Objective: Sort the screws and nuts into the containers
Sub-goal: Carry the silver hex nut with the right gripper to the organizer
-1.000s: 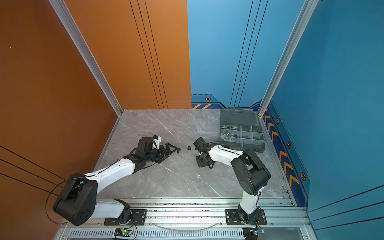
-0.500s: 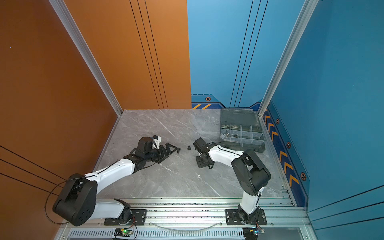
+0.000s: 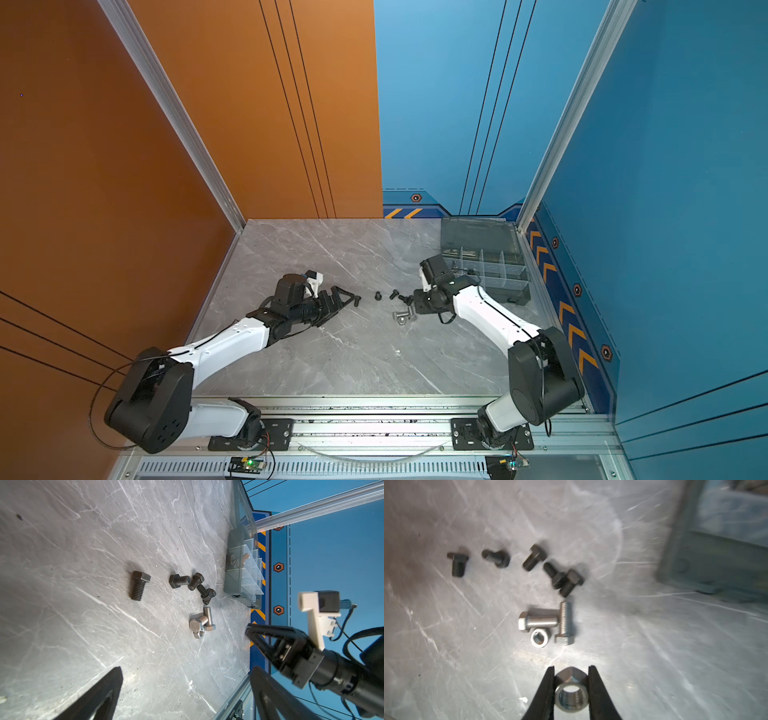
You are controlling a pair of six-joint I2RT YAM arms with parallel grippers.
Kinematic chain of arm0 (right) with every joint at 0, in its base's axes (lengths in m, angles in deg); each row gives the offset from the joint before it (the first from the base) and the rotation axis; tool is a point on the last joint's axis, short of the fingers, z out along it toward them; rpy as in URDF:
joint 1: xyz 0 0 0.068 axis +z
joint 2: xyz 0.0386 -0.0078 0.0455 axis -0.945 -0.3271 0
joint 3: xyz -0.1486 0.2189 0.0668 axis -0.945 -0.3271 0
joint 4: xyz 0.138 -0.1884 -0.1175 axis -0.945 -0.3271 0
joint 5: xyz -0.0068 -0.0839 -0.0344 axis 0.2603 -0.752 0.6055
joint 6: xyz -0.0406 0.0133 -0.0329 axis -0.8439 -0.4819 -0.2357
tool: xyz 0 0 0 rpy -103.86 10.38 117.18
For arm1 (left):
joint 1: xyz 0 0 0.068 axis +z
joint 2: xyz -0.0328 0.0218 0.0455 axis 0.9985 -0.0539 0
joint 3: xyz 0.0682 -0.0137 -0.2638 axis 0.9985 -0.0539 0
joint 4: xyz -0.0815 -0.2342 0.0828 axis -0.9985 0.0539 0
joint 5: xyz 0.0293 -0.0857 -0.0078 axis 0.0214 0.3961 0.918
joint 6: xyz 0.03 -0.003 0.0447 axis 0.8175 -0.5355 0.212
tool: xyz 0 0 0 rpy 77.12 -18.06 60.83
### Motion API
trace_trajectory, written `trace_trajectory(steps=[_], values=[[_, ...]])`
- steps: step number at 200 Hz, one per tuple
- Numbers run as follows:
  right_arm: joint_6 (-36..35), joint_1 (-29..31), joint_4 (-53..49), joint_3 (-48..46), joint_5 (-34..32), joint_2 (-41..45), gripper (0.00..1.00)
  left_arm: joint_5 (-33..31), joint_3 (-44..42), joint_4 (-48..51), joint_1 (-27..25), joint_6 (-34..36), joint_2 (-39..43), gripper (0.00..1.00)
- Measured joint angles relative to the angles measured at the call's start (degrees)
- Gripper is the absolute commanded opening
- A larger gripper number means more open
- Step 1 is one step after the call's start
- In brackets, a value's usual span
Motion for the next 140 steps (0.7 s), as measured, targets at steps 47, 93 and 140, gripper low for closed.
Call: trace_trajectory(steps=[47, 93, 140], values=[[-0.20, -19.65, -0.83, 5.77, 1.46, 0.33, 0.01, 0.00, 0.00, -0.04, 0.00, 0.02, -0.02, 0.98], [0.81, -30.51, 0.59, 14.40, 1.22, -7.39, 0.01, 0.00, 0.00, -0.20, 0.02, 0.02, -0.57, 0.98], [1.97, -33.33, 1.44, 21.92, 0.81, -19.26, 0.01, 0.02, 0.00, -0.22, 0.02, 0.02, -0.66, 0.98]])
